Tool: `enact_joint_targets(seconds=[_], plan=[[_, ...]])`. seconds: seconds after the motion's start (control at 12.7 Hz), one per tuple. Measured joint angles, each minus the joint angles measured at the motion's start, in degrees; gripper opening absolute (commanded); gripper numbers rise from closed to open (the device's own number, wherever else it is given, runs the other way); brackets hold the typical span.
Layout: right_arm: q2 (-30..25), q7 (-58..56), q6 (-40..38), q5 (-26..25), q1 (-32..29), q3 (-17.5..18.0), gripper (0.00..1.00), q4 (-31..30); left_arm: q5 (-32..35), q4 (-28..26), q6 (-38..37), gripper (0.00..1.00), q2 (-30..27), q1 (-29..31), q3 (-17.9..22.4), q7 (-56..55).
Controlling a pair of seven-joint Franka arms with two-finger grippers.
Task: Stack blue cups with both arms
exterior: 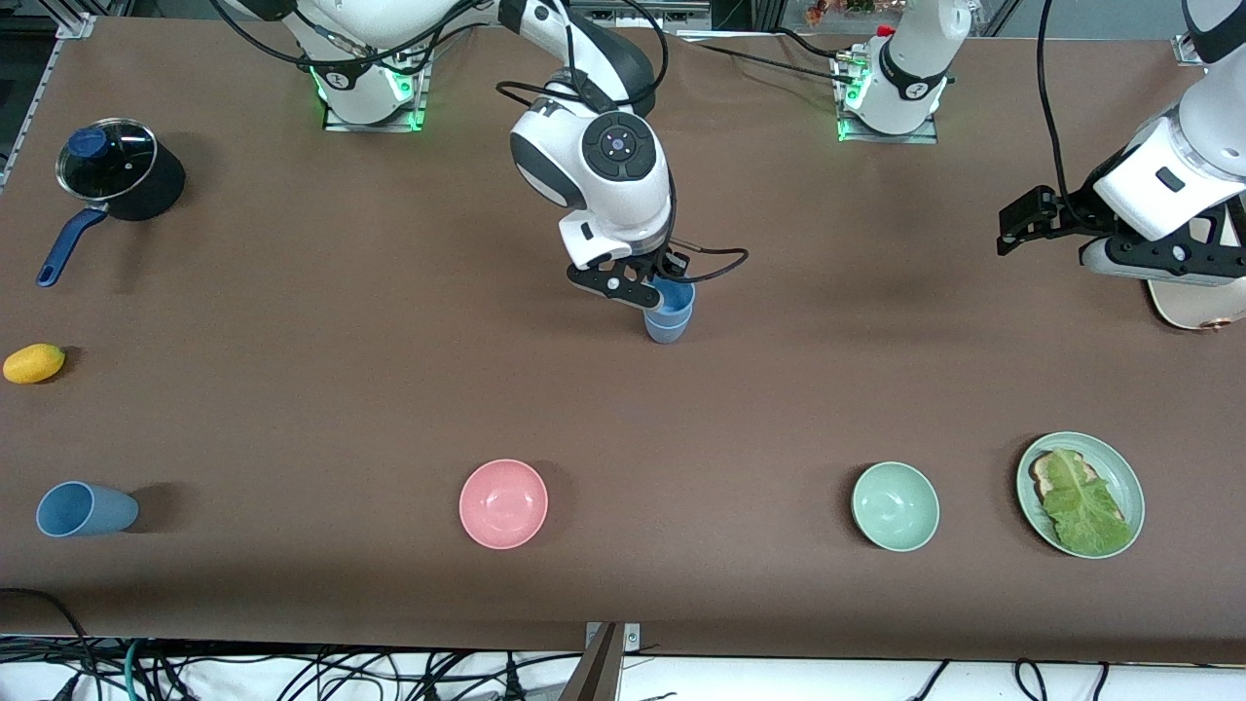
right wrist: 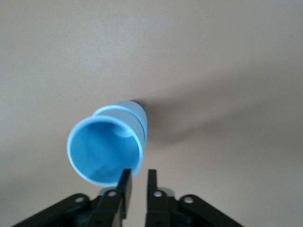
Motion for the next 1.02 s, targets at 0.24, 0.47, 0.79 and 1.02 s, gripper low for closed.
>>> enact_joint_targets(seconds=[0.24,0.47,0.79,1.02], plan=[[-0.02,-0.56,-0.01,-0.12,-0.69,-0.2,0.6,0.69,0.0,0.0,0.0,1.0,0.0,0.0,0.0,0.0],[-0.39,-7.19,-2.83,-0.12,-4.55,-0.31,0.76,1.33,0.0,0.0,0.0,1.0,0.0,-0.01,-0.04,0.0],[-4.37,-27.25,-12.95,2.39,-14.44,-0.47,0.98,2.4,0.0,0.0,0.0,1.0,0.0,-0.03,-0.35,0.0],[-9.92,-39.66,-19.17,3.88,-23.61,-0.61,0.99,1.83,0.0,0.02,0.0,1.0,0.01,-0.03,-0.47,0.0]])
